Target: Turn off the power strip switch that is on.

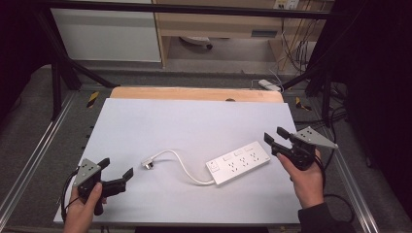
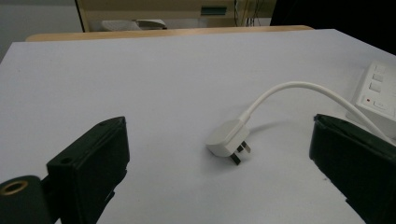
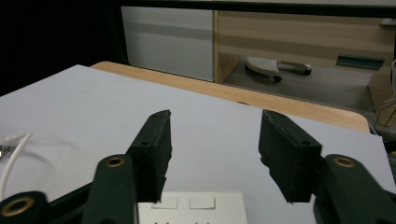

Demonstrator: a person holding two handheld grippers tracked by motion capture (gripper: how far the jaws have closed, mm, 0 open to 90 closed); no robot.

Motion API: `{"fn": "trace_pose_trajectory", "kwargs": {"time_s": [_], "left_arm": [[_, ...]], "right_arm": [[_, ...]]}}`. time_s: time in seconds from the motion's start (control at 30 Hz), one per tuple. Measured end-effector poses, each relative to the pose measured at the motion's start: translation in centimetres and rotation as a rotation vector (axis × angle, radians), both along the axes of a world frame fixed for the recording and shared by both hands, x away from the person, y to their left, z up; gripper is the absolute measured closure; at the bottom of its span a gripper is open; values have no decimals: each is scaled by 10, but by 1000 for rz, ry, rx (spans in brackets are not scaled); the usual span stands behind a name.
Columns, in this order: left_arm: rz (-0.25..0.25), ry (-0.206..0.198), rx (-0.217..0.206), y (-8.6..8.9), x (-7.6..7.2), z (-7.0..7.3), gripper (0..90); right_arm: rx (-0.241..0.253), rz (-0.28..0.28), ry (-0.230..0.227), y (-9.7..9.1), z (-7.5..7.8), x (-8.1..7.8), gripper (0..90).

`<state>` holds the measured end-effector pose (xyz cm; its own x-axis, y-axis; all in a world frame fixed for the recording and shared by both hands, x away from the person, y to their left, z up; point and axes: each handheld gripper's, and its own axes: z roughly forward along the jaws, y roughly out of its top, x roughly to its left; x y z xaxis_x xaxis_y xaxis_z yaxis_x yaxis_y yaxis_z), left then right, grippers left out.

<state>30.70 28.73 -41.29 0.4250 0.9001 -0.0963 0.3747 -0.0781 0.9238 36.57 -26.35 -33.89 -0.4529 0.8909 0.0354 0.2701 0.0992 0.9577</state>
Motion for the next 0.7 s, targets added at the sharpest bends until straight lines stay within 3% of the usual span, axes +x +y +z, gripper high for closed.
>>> {"fn": "trace_pose_trajectory", "kwargs": {"time_s": [0.03,0.13,0.27,0.57,0.7], "left_arm": [[0,2,1,0,0,0,51],[-4,2,10,-1,0,0,51],[-7,1,14,-2,0,0,51],[-5,3,15,-2,0,-1,51],[-7,2,16,-2,0,0,51]], "right_arm": [[-12,-1,-12,2,1,3,542],[-42,-10,-27,4,2,6,599],[-47,8,-37,6,2,14,732],[-35,58,-58,12,5,27,865],[-50,51,-50,15,4,32,897]]}}
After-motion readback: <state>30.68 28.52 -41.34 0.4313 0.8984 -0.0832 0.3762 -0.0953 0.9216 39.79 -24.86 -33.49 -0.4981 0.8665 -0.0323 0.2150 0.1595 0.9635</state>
